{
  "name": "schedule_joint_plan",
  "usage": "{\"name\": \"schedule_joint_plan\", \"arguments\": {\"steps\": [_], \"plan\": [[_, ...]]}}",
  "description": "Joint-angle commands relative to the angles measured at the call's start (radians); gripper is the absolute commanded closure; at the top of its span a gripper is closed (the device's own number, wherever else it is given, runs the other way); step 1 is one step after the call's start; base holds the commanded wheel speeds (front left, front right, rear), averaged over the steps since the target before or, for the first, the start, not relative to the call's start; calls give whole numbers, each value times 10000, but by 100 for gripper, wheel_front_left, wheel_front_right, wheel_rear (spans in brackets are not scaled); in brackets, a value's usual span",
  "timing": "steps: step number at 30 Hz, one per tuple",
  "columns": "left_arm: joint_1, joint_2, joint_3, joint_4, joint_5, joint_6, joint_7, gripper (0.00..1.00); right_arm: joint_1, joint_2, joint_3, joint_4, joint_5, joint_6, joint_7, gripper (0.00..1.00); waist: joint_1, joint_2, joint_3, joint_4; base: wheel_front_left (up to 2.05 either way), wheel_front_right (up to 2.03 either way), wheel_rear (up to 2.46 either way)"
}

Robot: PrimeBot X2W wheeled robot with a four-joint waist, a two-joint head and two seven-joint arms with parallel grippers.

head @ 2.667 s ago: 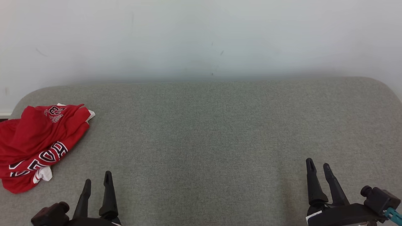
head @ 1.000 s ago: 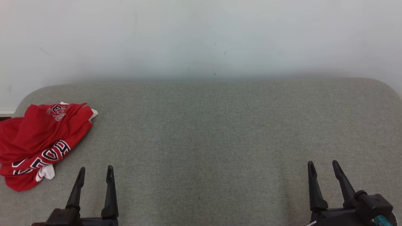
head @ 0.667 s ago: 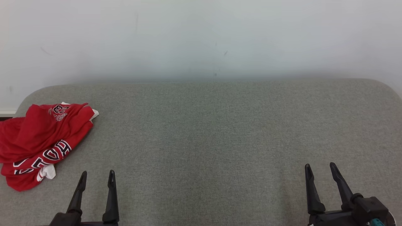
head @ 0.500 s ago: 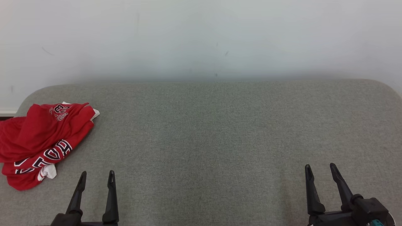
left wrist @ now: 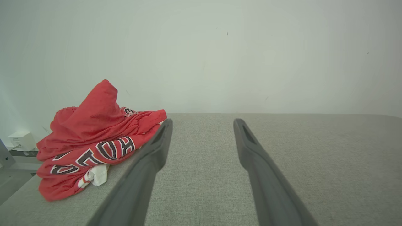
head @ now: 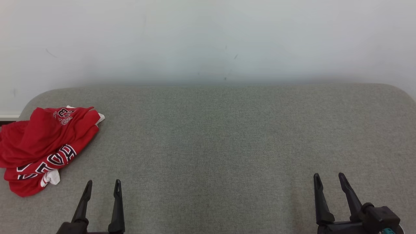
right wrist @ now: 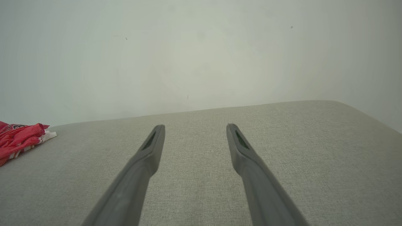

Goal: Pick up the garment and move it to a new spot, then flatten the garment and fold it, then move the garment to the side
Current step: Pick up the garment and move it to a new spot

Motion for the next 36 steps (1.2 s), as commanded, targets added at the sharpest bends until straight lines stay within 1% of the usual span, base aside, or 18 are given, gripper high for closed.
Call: {"name": "schedule_joint_plan", "arguments": {"steps": [1, 12, 17, 20, 24, 25, 26, 28, 29, 36], "plan": [[16, -12, 21, 26, 10, -20, -35, 0, 59, 9, -9, -40, 48, -21, 31, 0, 0, 0, -9, -4, 0, 0, 0], [-37, -71, 85, 213, 128, -5, -35, 0, 161, 24, -73, -219, -96, -21, 249, 0, 0, 0, -27, 126, 0, 0, 0], [-114, -38, 163, 280, 149, 46, -35, 0, 232, 32, -95, -191, -43, -21, 263, 0, 0, 0, -25, 475, 0, 0, 0], [-169, 6, 195, 342, 163, 57, -35, 0, 255, 37, -67, -154, -3, -21, 277, 0, 0, 0, -24, 912, 0, 0, 0], [-200, 71, 288, 464, 149, 101, -35, 0, 371, 43, -36, -51, 18, -21, 281, 0, 0, 0, -21, 1681, 0, 0, 0], [-215, 86, 310, 480, 165, 147, -35, 0, 377, 43, -26, -20, 43, -21, 272, 0, 0, 0, -10, 1893, 0, 0, 0], [-256, 72, 282, 536, 155, 145, -35, 0, 400, 44, -58, 52, 86, -21, 248, 0, 0, 0, -3, 2374, 0, 0, 0], [-229, 70, 371, 549, 105, 180, -35, 0, 365, 45, 18, 125, 64, -21, 229, 0, 0, 0, -15, 2797, 0, 0, 0], [-229, 70, 371, 549, 105, 180, -35, 0, 365, 45, 18, 125, 64, -21, 229, 0, 0, 0, -15, 2797, 0, 0, 0], [-33, 111, 593, 578, 89, 351, -35, 0, 267, 47, 182, 315, 27, -21, 196, 0, 0, 0, -84, 4176, 0, 0, 0]]}}
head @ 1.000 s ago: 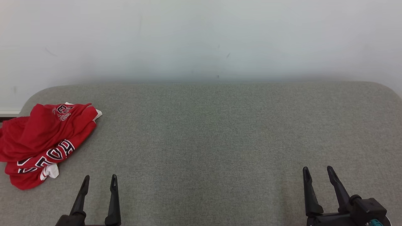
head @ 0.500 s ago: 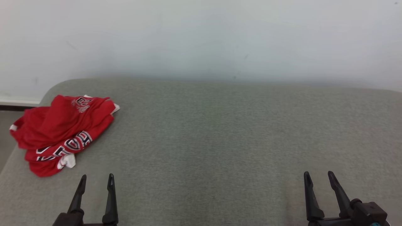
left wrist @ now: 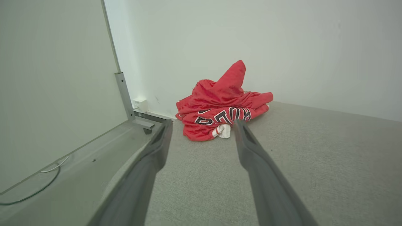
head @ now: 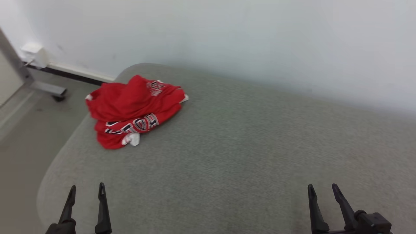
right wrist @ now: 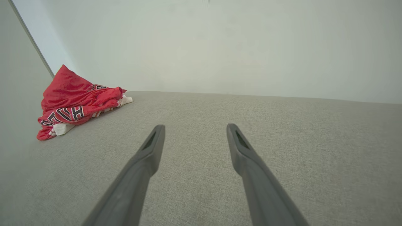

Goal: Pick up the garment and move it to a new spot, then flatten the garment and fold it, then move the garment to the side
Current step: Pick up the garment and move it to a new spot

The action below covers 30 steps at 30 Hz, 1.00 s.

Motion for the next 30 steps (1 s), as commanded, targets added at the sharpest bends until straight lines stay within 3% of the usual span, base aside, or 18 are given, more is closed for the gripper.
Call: {"name": "schedule_joint_plan", "arguments": {"steps": [1, 16, 20, 26, 30], "plan": [[163, 24, 75, -32, 4, 80, -35, 0, -4, 7, 78, 22, -44, -21, -35, 0, 0, -1, -61, 1216, 0, 0, 0], [977, -149, 849, -932, -103, 680, -35, 0, -909, -183, 1117, 308, -12, -21, 118, 0, 0, -1, 347, 1728, 0, 0, 0], [843, -190, 885, -924, -154, 645, -35, 0, -987, -275, 1092, 408, 14, -21, 67, 0, 0, -1, 389, 1707, 0, 0, 0], [-313, 79, 686, -453, -188, 238, -35, 0, -656, -321, 481, 290, -204, -21, -57, 0, 0, -1, 464, 1561, 0, 0, 0], [-1955, 580, 785, 46, -418, -17, 43, 0, -727, -418, 134, -66, -460, -21, 24, 0, 0, -1, 1008, 675, 0, 0, 0]]}}
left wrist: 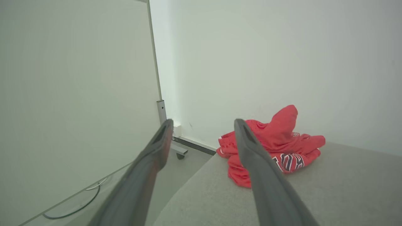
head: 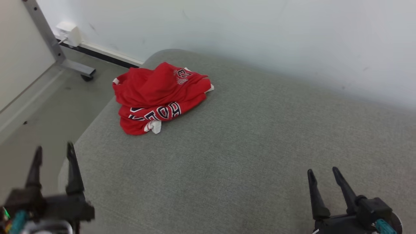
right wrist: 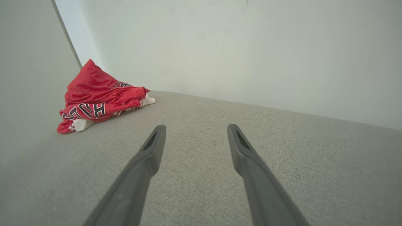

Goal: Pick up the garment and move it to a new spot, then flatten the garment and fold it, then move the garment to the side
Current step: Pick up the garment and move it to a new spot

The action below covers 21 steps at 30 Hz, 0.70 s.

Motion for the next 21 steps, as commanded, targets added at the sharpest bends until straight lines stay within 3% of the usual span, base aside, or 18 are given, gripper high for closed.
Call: {"name": "schedule_joint_plan", "arguments": {"steps": [1, 14, 21], "plan": [[-774, 168, 57, 138, -172, -87, 62, 0, -114, -148, -107, -168, -116, -21, 49, 0, 0, 0, 659, -917, 0, 0, 0], [-4541, 1566, 425, 1141, -678, -319, 898, 0, -732, -406, -988, -779, -133, -21, -22, 0, 0, 0, 2423, -3743, 0, 0, 0], [-5651, 2318, 542, 2260, -788, -329, 1833, 0, -940, -411, -1329, -818, -65, -21, -182, 0, 0, 0, 2987, -4553, 0, 0, 0]]}}
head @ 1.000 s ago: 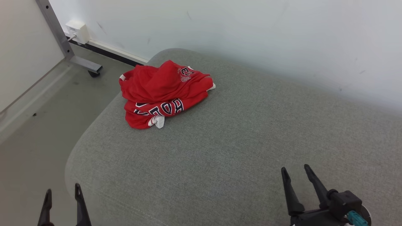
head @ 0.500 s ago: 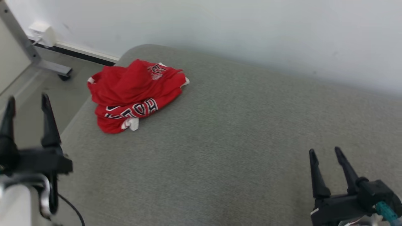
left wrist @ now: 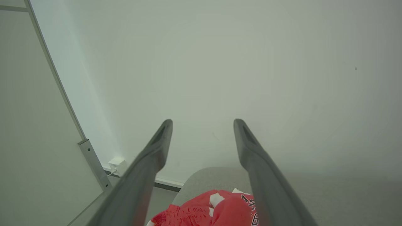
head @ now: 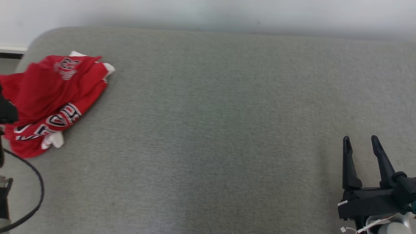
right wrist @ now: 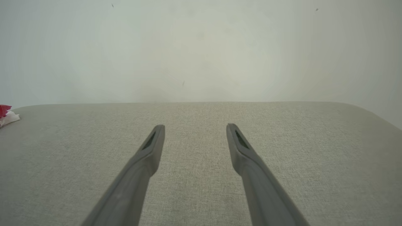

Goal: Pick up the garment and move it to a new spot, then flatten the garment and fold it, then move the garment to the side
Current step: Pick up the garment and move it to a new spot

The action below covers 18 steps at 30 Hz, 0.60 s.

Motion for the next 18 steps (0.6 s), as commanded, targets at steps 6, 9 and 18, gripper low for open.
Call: {"name": "schedule_joint_plan", "arguments": {"steps": [6, 9, 18], "plan": [[-232, 500, 64, 1183, -134, -4, 1021, 0, -189, -26, -37, 25, 118, -21, -141, 0, -2, -1, 1238, -1388, 0, 0, 0], [-168, 677, 40, 1725, -211, -47, 1479, 0, -248, -41, -41, 53, 135, -21, -182, 0, -2, -1, 1265, -1453, 0, 0, 0], [-195, 902, 27, 3288, -510, 27, 2835, 0, -368, 19, 57, 127, 136, -21, -221, 0, -2, -1, 1281, -1582, 0, 0, 0]]}}
